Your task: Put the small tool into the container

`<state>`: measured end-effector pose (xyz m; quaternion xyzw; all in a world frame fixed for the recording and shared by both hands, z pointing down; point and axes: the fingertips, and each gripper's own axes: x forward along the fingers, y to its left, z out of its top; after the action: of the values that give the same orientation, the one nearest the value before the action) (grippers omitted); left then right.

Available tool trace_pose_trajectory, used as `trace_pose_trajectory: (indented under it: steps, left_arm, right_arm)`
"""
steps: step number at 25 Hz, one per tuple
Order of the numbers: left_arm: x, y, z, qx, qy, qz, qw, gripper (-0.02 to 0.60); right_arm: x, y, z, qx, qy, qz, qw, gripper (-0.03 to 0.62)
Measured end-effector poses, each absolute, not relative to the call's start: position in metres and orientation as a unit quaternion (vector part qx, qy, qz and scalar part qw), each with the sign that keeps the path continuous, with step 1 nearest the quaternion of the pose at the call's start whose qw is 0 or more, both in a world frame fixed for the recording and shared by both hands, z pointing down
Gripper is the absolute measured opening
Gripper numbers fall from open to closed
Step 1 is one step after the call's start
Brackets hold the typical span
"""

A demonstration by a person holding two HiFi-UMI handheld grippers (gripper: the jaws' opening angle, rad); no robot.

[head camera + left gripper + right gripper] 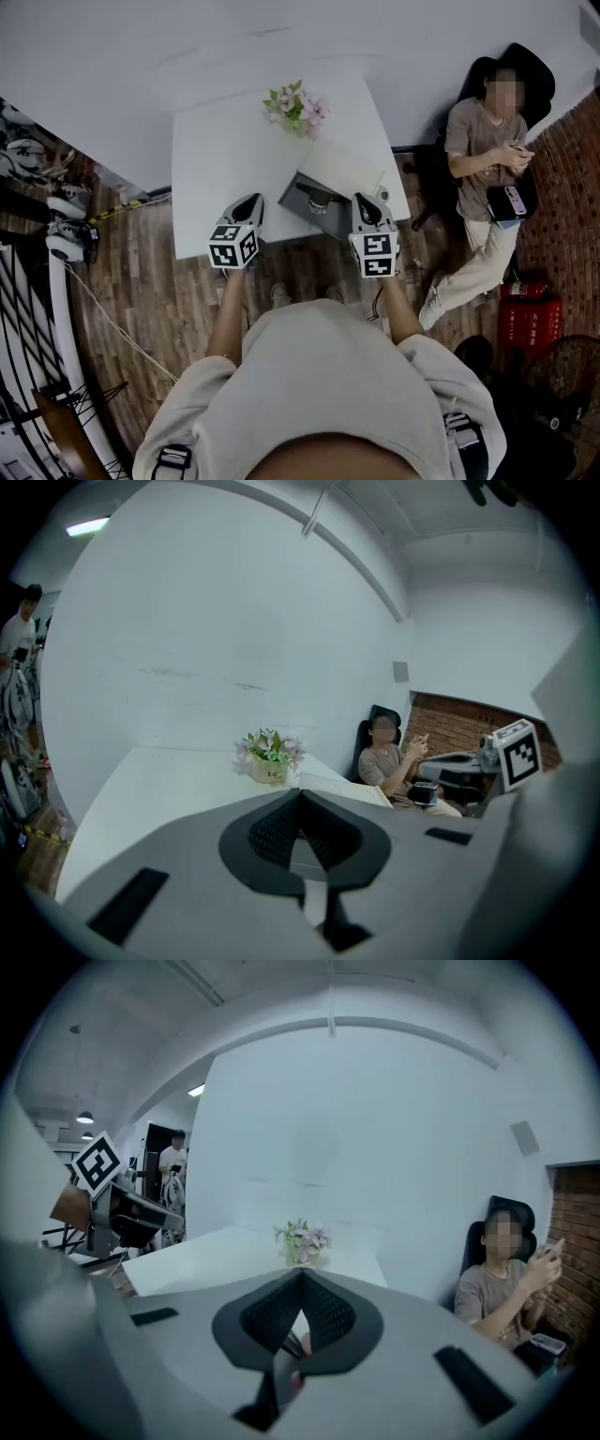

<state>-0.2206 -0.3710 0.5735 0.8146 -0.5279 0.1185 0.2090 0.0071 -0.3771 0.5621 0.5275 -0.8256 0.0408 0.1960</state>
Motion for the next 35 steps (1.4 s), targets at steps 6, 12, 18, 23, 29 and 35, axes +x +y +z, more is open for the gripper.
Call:
trace_pose_trajectory:
  steps: [6,12,18,23,29,35]
  left_arm:
    - [-0.217,-0.375,0.571,0.815,-0.529,0.122,0.204,0.009]
    - [-0.209,-0.375,0.58,0.816,-0.524,0.124,0.211,0.009]
    - [-0.204,-0.378,0.584,0.818,-0.52,0.126,0.213,0.009]
    - [-0.205,-0.379,0.584,0.817,-0.521,0.124,0.215,0.009]
    - [-0.205,-0.381,0.586,0.815,-0.521,0.124,0.219,0.009]
    - [-0.205,-0.381,0.589,0.815,-0.52,0.126,0.222,0.009]
  right_arm:
    - [0.033,-0.378,0.554,0.554,-0.814,0.075,0.156,-0.002]
    - [0.059,-0.374,0.559,0.581,-0.796,0.094,0.14,-0.002]
    - [0.078,-0.371,0.571,0.597,-0.782,0.113,0.139,-0.002]
    - [0.079,-0.368,0.578,0.598,-0.779,0.122,0.142,-0.002]
    - [0.072,-0.37,0.581,0.59,-0.784,0.122,0.151,-0.002]
    - [0.068,-0.37,0.585,0.584,-0.787,0.119,0.16,-0.002]
